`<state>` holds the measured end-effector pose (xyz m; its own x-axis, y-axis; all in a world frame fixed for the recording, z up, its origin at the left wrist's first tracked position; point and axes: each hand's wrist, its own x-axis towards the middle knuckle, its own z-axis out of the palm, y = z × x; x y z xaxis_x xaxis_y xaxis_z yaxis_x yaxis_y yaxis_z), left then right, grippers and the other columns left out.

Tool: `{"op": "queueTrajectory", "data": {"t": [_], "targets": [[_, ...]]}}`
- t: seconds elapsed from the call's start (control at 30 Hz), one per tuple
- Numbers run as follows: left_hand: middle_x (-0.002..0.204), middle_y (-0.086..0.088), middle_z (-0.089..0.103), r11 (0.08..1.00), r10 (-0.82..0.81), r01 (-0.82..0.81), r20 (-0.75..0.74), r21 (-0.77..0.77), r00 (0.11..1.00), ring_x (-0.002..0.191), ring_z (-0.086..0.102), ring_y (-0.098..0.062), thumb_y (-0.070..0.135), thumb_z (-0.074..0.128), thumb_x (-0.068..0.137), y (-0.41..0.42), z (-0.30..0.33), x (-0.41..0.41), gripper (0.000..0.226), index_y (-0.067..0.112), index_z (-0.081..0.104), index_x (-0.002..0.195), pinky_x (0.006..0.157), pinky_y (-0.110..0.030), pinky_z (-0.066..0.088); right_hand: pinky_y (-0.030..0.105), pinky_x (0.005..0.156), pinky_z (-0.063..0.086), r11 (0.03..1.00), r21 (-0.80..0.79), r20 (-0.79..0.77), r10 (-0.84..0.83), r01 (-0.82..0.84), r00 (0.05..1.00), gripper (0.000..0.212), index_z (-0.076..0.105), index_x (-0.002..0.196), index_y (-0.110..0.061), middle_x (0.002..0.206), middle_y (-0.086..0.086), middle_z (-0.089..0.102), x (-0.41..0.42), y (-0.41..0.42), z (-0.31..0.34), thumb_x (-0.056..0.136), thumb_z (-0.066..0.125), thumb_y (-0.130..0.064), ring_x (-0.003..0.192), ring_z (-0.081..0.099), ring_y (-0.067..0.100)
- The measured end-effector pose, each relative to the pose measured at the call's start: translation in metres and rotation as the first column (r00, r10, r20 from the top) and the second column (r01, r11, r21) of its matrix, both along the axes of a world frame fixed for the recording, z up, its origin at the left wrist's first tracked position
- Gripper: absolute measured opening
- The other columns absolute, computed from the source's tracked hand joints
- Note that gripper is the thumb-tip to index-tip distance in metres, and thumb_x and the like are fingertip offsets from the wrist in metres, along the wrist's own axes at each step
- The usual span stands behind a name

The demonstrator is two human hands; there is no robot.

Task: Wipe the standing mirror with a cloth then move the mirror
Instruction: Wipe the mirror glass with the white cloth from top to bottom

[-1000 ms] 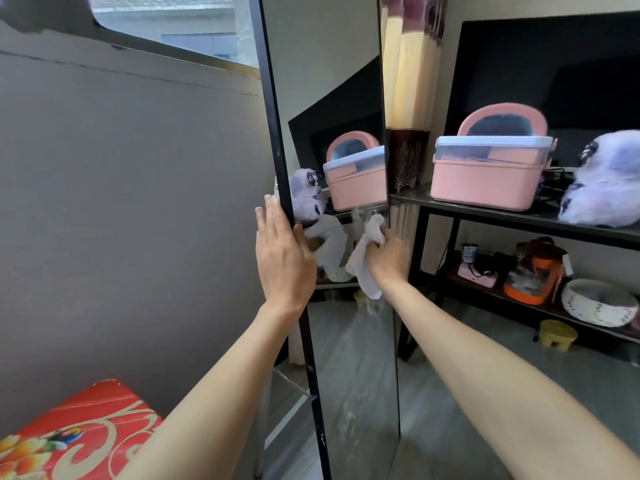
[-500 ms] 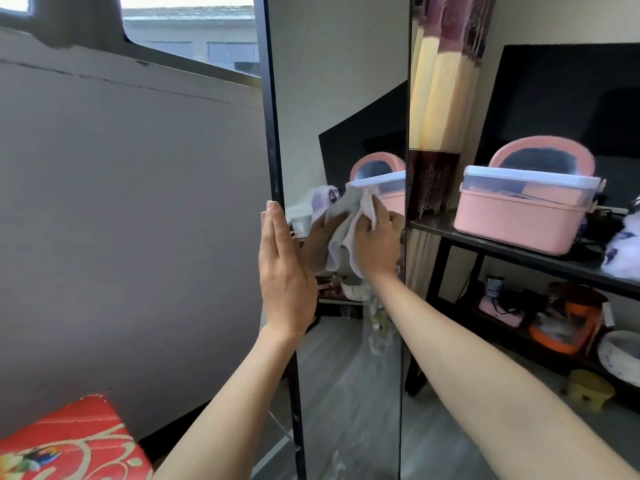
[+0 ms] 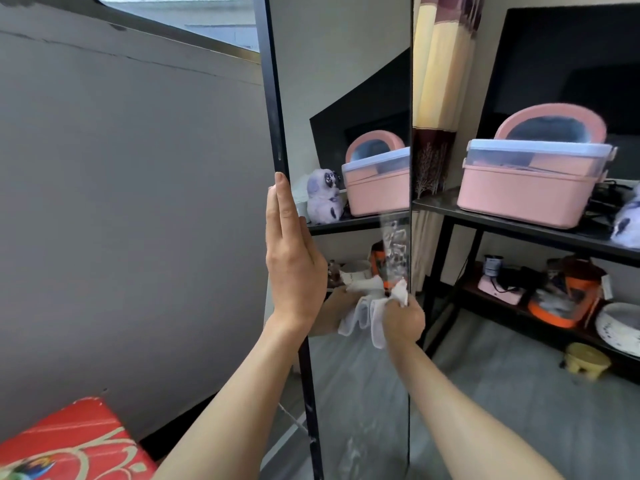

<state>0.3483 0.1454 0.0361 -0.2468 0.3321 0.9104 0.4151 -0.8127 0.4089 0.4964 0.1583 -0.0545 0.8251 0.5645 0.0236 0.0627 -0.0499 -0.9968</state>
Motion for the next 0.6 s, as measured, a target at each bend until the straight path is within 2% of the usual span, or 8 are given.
{"op": "queueTrajectory", "data": {"t": [0.1,0.17,0.27,0.33,0.4,0.47,0.53,0.6], "targets": [[0.144,-0.002,0.023,1.0,0.001,-0.001,0.001,0.021,1.0,0.136,0.025,-0.021,0.002,0.026,0.093,0.003,-0.001,0.004,0.051,-0.002,0.019,0.143,0.112,-0.022,0.024,0.031,0.09,0.043,0.993,0.118,0.246,-0.047,0.018,0.968,0.042,0.054,0.128,-0.008,0.122,0.023,0.059,0.003,0.014,0.046,0.088,0.042,-0.002,0.111,0.055,0.035],[0.145,-0.002,0.022,0.999,0.004,-0.003,-0.009,0.039,1.0,0.136,0.026,-0.022,0.002,0.027,0.093,0.005,-0.002,0.005,0.051,-0.001,0.019,0.143,0.111,-0.032,0.026,0.021,0.089,0.037,0.976,0.215,0.42,-0.049,-0.047,0.906,0.044,0.051,0.132,-0.01,0.125,0.022,0.053,0.0,0.024,0.086,0.089,0.042,-0.002,0.113,0.053,0.032],[0.144,-0.001,0.021,1.0,0.001,-0.001,-0.003,0.024,1.0,0.136,0.026,-0.021,-0.006,0.032,0.092,0.007,-0.003,0.004,0.053,0.0,0.019,0.143,0.111,-0.035,0.026,0.008,0.078,0.03,0.946,0.293,0.511,-0.036,-0.135,0.859,0.042,0.047,0.135,-0.013,0.118,0.02,0.047,-0.008,0.036,0.134,0.094,0.041,-0.007,0.1,0.052,0.027],[0.144,-0.001,0.022,1.0,0.002,-0.002,-0.001,0.025,1.0,0.136,0.026,-0.021,-0.012,0.034,0.089,0.007,-0.004,0.003,0.057,-0.001,0.019,0.143,0.111,-0.034,0.026,0.011,0.083,0.034,0.933,0.309,0.517,0.0,-0.186,0.856,0.041,0.047,0.135,-0.014,0.109,0.014,0.044,-0.008,0.044,0.145,0.095,0.041,-0.008,0.092,0.049,0.02],[0.143,-0.001,0.023,0.999,0.009,-0.01,0.004,0.032,1.0,0.135,0.026,-0.021,-0.011,0.033,0.09,0.007,-0.004,0.003,0.056,-0.001,0.02,0.143,0.111,-0.034,0.026,0.022,0.093,0.042,0.94,0.279,0.48,0.041,-0.197,0.876,0.041,0.049,0.134,-0.011,0.112,0.013,0.048,-0.001,0.052,0.136,0.094,0.041,-0.007,0.095,0.053,0.021],[0.143,0.0,0.024,0.999,0.026,-0.027,0.023,0.031,0.999,0.135,0.027,-0.021,-0.009,0.033,0.091,0.008,-0.004,0.002,0.053,-0.002,0.022,0.143,0.109,-0.036,0.028,0.03,0.084,0.048,0.959,0.227,0.398,0.068,-0.17,0.915,0.042,0.053,0.13,-0.009,0.114,0.02,0.059,0.008,0.056,0.11,0.091,0.04,-0.003,0.1,0.059,0.033],[0.143,-0.001,0.025,0.998,0.046,-0.048,0.029,0.045,0.999,0.134,0.028,-0.021,-0.007,0.033,0.093,0.008,-0.004,0.0,0.051,-0.003,0.023,0.142,0.107,-0.037,0.031,0.024,0.073,0.042,0.987,0.088,0.312,0.101,-0.135,0.945,0.041,0.053,0.129,-0.006,0.113,0.023,0.061,0.017,0.051,0.072,0.091,0.039,0.0,0.103,0.059,0.036],[0.143,-0.001,0.025,0.996,0.06,-0.061,0.013,0.07,0.998,0.135,0.028,-0.022,-0.002,0.03,0.094,0.006,-0.004,-0.001,0.048,-0.003,0.023,0.142,0.107,-0.037,0.031,0.027,0.078,0.041,0.98,-0.1,0.273,0.194,-0.173,0.942,0.037,0.05,0.128,-0.004,0.118,0.021,0.059,0.025,0.039,0.039,0.093,0.039,-0.006,0.108,0.056,0.035]]}}
